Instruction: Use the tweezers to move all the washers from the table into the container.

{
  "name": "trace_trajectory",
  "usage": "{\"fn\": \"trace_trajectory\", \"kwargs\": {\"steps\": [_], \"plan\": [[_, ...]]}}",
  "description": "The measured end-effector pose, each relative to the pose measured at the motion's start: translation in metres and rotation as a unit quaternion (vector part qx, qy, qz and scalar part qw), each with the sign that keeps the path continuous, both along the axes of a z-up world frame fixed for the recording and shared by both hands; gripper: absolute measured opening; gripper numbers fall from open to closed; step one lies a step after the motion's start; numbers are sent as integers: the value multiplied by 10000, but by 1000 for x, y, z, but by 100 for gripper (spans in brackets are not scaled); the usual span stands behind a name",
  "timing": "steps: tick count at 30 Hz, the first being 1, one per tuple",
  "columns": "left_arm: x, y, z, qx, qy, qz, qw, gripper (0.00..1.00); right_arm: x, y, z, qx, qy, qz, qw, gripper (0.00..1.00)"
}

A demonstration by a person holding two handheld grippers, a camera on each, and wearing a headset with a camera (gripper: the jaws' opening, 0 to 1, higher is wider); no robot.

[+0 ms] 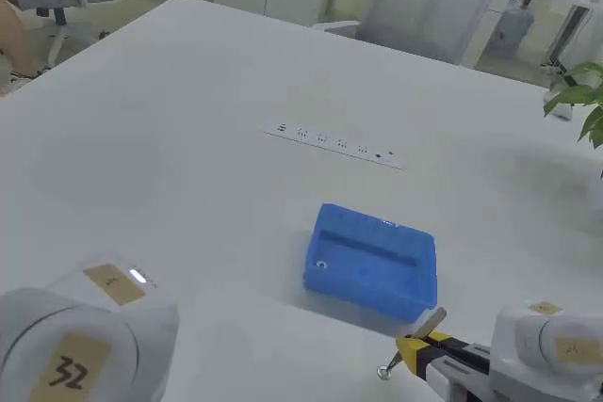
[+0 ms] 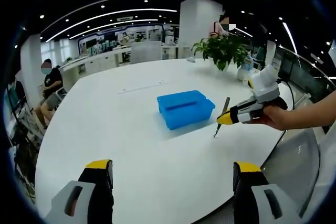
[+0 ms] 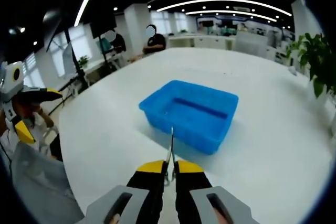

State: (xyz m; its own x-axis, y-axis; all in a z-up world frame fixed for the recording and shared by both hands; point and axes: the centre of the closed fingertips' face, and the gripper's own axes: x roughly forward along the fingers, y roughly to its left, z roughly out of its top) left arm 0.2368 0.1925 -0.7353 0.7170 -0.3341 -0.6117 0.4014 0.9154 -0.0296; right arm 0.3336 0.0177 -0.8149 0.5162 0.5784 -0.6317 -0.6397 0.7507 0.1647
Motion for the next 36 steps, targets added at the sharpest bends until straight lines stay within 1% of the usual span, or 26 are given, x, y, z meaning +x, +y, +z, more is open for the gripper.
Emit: {"fn": "trace_trajectory", "kwargs": {"steps": [4,10,12,13,14,16,19,22,25,28,33,36], "plan": [[1,-1,2,-3,-23,-13,10000,97,-1,-1,1,53,9,-22,10000,4],[1,-2,1,11,-17,-33,10000,97,-2,-1,0,40,-27,-73,10000,3],[1,-2,1,-2,-16,-38,10000,97,-6,0,0,14,-60,-59,10000,3],[1,-2,0,-4,-16,-39,10000,97,-8,-1,-3,-91,-51,7,9999,3],[1,-2,0,3,-14,-38,10000,97,-8,-1,-2,-122,-212,66,9997,3],[1,-2,1,8,-28,-40,10000,97,-9,-2,-3,-83,-136,-5,9999,3],[1,-2,1,-11,-46,-42,10000,97,-8,-3,-3,-68,-118,-54,9999,3],[1,-2,1,0,-51,-55,10000,97,-8,-1,-3,-211,-116,63,9997,2],[1,-2,2,-25,-73,-49,10000,97,-8,1,-2,-267,-107,122,9995,2],[2,-1,3,-46,-101,-17,9999,97,-7,3,8,-180,-155,130,9996,2],[3,1,5,-57,-142,10,9999,97,-1,8,34,-29,-363,175,9992,2],[3,2,8,-58,-177,20,9998,97,7,8,49,44,-516,156,9985,2]]}}
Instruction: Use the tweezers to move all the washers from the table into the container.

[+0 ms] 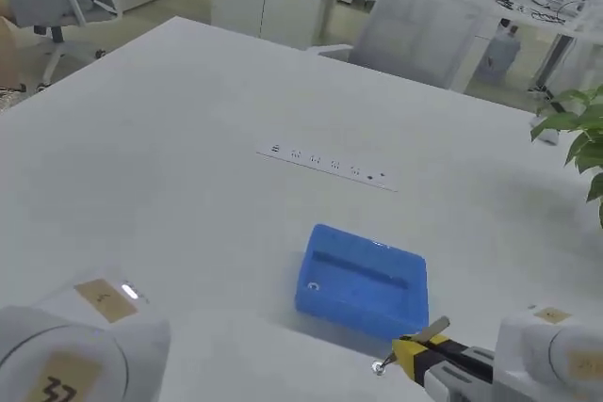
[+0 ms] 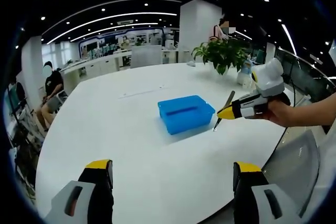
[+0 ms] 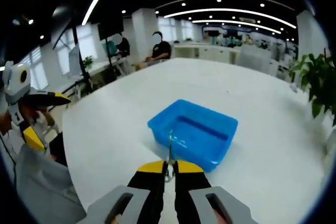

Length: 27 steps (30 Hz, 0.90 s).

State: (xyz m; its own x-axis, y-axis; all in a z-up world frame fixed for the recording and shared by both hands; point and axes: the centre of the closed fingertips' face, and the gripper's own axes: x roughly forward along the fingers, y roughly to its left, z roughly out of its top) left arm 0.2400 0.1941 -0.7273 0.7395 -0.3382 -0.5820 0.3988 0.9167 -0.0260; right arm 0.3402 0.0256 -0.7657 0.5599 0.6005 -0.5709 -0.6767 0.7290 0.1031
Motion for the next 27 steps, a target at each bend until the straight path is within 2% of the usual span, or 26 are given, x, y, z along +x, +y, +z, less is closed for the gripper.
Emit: {"fn": "trace_trajectory", "kwargs": {"steps": [4,6,11,14,17,21,25,27], "plan": [[0,0,1,-13,-28,21,10000,97,15,0,20,169,-207,-69,9996,2],[-1,0,3,-20,-48,29,10000,98,26,0,27,171,-310,-121,9993,2],[-3,0,7,-35,-72,62,9999,98,48,1,30,101,-458,-205,9987,2],[-3,0,9,-67,-115,102,9999,98,61,0,23,5,-460,-319,9984,2],[-4,-1,9,-85,-87,95,9999,96,72,-2,6,-154,-382,-388,9984,2],[-6,-1,8,-53,-32,87,9999,93,79,-3,-16,-328,-205,-388,9985,2],[-7,-1,10,-89,-20,137,9999,94,85,-4,-30,-496,-120,-367,9980,2],[-8,-1,10,-101,-2,161,9998,95,87,-3,-36,-489,-31,-372,9981,2]]}}
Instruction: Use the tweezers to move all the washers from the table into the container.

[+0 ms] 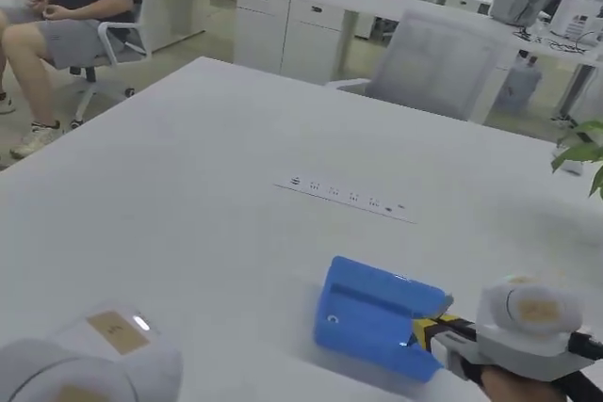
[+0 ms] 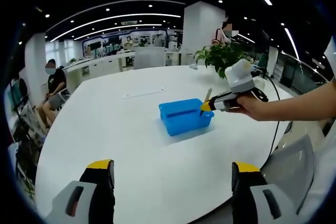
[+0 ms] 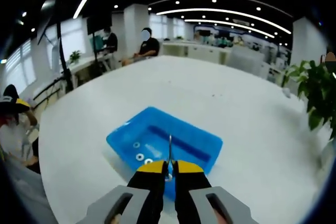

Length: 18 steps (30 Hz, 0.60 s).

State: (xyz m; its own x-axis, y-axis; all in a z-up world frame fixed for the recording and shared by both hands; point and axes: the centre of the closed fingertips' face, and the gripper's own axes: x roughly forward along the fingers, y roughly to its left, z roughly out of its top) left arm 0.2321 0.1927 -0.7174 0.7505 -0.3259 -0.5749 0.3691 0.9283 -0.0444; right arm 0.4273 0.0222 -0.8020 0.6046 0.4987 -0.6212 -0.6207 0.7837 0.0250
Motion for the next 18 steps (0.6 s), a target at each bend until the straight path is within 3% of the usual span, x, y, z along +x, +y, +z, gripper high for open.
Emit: {"fn": "trace_trajectory", "kwargs": {"steps": [5,9,14,18], "plan": [[-2,0,3,43,-20,32,10000,95,4,-1,-16,-146,136,34,9998,3],[-3,0,4,23,-25,61,10000,95,0,1,-16,-43,278,55,9996,3],[-3,-1,6,56,-52,24,10000,95,-4,1,-3,8,65,51,10000,3],[-2,0,9,36,-103,14,9999,96,-10,4,27,197,-169,290,9992,2]]}}
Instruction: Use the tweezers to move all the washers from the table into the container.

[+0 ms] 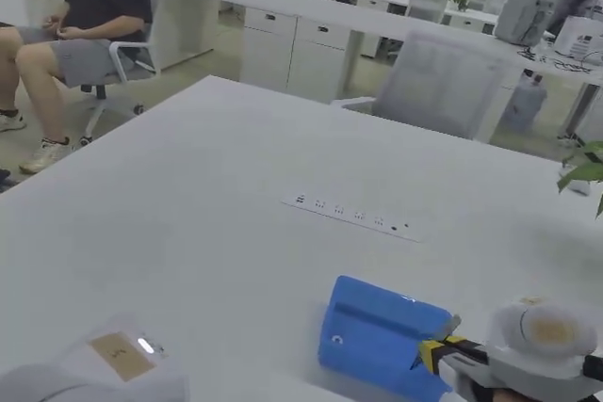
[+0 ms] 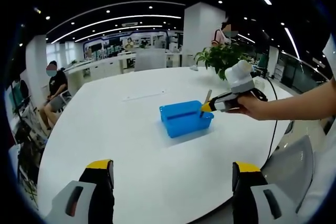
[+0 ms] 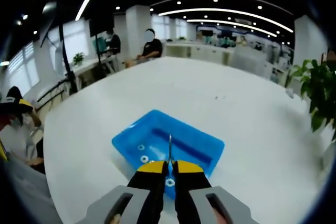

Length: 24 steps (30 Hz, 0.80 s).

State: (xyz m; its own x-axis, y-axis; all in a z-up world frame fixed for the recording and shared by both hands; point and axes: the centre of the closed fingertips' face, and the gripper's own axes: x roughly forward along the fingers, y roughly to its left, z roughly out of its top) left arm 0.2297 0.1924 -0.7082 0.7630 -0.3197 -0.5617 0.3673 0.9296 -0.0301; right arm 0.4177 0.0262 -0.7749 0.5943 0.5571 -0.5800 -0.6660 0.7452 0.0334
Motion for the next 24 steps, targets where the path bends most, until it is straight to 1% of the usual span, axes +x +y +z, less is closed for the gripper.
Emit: {"fn": "trace_trajectory", "kwargs": {"steps": [1,2,3,5,6,8,10,11,13,14,15,16,17,19,20,21,22,24], "plan": [[0,0,1,1,-11,-6,10000,96,-4,2,11,-17,-122,195,9997,2],[0,1,1,10,-18,-11,10000,96,-8,3,17,-54,-200,285,9994,2],[0,1,1,17,-21,-12,10000,96,-13,2,25,-162,-298,417,9986,2],[0,3,2,27,-56,0,10000,96,-23,4,34,-308,-392,678,9965,2],[0,5,2,18,-69,22,10000,96,-29,5,39,-339,-450,818,9951,2],[0,8,2,-9,-83,55,10000,95,-41,7,43,-408,-422,1000,9933,2],[-1,10,3,-18,-86,90,9999,95,-56,8,41,-613,-363,1357,9882,2],[-1,11,4,-25,-91,103,9999,95,-65,7,36,-798,-268,1541,9845,2],[-2,12,4,-56,-87,130,9999,95,-73,3,28,-1187,-316,1770,9765,2],[-3,12,3,-67,-86,136,9998,95,-81,1,21,-1425,-258,1929,9705,2],[-3,12,3,-73,-91,142,9998,95,-87,1,16,-1480,-194,2007,9682,2],[-3,12,3,-77,-95,151,9998,95,-97,3,8,-1526,-56,2113,9654,2],[-3,12,3,-78,-94,156,9998,95,-101,3,2,-1620,39,2176,9625,2],[-4,11,3,-77,-96,160,9998,95,-112,3,-12,-1897,173,2467,9502,2],[-4,11,3,-79,-101,158,9998,95,-118,3,-21,-2132,260,2651,9400,3],[-4,11,3,-82,-105,155,9998,95,-120,3,-25,-2277,243,2774,9331,3],[-5,11,3,-82,-105,155,9998,95,-122,6,-32,-2449,186,2970,9228,3],[-5,11,2,-74,-99,157,9998,95,-127,10,-38,-2549,244,3085,9161,2]]}}
